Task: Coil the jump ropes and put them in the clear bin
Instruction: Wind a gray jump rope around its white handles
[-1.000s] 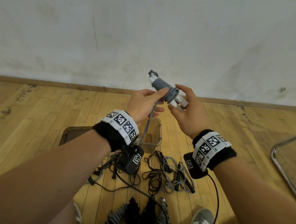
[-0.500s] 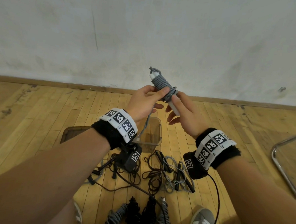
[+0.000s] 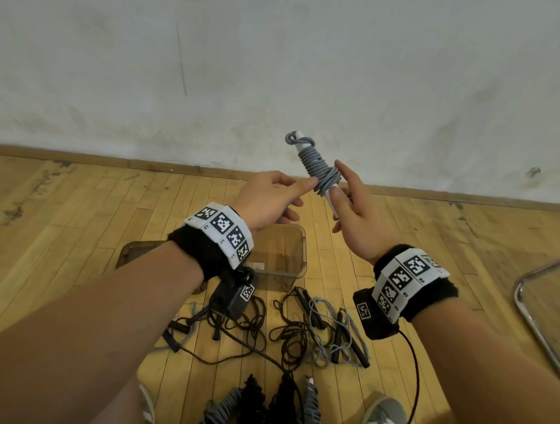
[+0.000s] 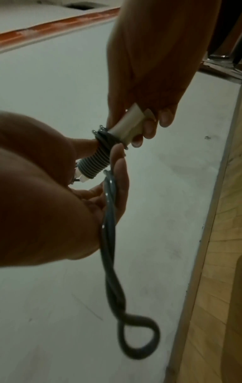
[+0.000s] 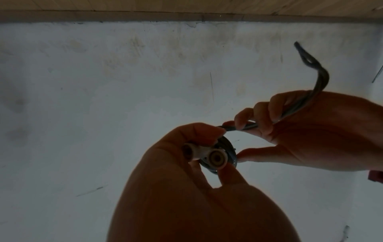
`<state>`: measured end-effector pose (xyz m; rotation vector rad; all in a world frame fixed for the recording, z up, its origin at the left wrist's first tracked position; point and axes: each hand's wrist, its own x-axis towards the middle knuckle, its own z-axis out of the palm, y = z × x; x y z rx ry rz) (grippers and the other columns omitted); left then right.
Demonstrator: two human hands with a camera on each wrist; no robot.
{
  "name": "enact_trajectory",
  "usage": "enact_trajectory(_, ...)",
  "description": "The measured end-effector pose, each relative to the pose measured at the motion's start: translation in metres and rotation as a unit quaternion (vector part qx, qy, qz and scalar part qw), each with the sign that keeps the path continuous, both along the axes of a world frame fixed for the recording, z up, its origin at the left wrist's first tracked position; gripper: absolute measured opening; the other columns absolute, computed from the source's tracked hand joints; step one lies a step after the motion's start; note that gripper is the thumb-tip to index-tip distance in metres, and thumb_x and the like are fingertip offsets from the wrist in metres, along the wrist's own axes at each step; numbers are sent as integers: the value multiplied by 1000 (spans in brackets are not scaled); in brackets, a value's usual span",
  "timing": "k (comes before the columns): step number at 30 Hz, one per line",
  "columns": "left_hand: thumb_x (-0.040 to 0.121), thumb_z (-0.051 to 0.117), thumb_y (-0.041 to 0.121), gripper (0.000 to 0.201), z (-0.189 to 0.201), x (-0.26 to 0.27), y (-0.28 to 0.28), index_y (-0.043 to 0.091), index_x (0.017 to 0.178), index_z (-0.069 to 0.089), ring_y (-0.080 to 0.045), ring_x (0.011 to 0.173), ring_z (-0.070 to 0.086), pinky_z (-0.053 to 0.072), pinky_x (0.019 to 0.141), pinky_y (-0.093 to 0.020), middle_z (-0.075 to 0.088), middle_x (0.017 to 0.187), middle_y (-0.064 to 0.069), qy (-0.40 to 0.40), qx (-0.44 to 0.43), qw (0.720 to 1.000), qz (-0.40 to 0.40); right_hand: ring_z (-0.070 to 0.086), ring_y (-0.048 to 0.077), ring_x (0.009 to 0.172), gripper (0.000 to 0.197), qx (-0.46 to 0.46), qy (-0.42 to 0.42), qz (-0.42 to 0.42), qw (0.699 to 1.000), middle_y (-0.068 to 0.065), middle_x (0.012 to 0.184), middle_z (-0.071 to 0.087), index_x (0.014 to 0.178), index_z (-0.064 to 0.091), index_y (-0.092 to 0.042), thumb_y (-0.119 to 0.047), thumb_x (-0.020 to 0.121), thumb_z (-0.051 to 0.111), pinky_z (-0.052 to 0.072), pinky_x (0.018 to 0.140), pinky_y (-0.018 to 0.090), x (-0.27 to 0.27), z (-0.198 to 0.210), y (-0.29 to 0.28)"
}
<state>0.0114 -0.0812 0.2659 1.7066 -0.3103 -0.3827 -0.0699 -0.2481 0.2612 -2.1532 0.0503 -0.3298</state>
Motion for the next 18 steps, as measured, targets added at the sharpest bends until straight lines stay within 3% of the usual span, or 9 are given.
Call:
enact_trajectory(2,90,75,43,42,-1,1,0,13,119,69,-11,65,71,56,61,-24,76,94,-4,16,-26,1000,2,65,-1,91,58,-34,-5,2,999,2,139,54,161,20,-25,-34,109,42,58,77,31,0,-1,-1)
enact_trajectory(4,92,76,34,33,-2,2,0,12,116,71,-11,66,71,55,61,-22,76,93,-3,24,-45,999,5,56,14,126,61,-73,-5,-6,997,5,153,46,162,19,-23,-36,108,45,55,97,46,0,-3,-2)
enact_trajectory(5,93,75,31,30,-2,2,0,11,115,72,-10,67,72,55,61,-22,76,93,-3,23,-51,998,3,50,17,133,61,-89,-5,-12,996,5,154,45,161,20,-23,-36,107,46,53,99,51,0,-5,-1)
enact_trajectory(7,94,73,29,25,-3,0,-1,12,113,73,-10,69,72,55,62,-22,77,93,-2,17,-54,998,2,51,19,129,62,-111,-16,-21,993,6,148,50,161,23,-21,-37,106,48,54,95,53,1,-7,-1)
enact_trajectory(9,95,72,32,26,-1,-1,-1,13,111,73,-10,71,73,55,64,-24,78,94,-2,17,-61,998,10,57,21,116,63,-116,-26,-32,992,6,135,56,160,27,-19,-39,105,50,54,93,49,3,-8,-1)
enact_trajectory(13,88,73,53,42,1,-5,-3,15,106,75,-11,74,74,55,62,-24,79,95,1,25,-60,998,25,55,13,100,60,-107,-34,-55,992,0,116,59,154,41,-18,-38,100,60,44,85,26,3,-3,-2)
enact_trajectory(16,87,75,52,40,0,-7,-3,17,106,76,-10,75,73,51,63,-25,79,93,3,18,-70,997,25,59,9,93,52,-43,-50,-52,997,-3,113,64,142,55,-22,-32,94,71,45,77,19,1,1,3)
enact_trajectory(18,90,73,48,35,1,-9,-3,18,106,77,-9,76,72,50,64,-25,79,93,5,8,-85,996,21,64,14,91,47,35,-55,-49,997,-3,108,66,135,56,-27,-26,92,74,53,73,24,0,6,6)
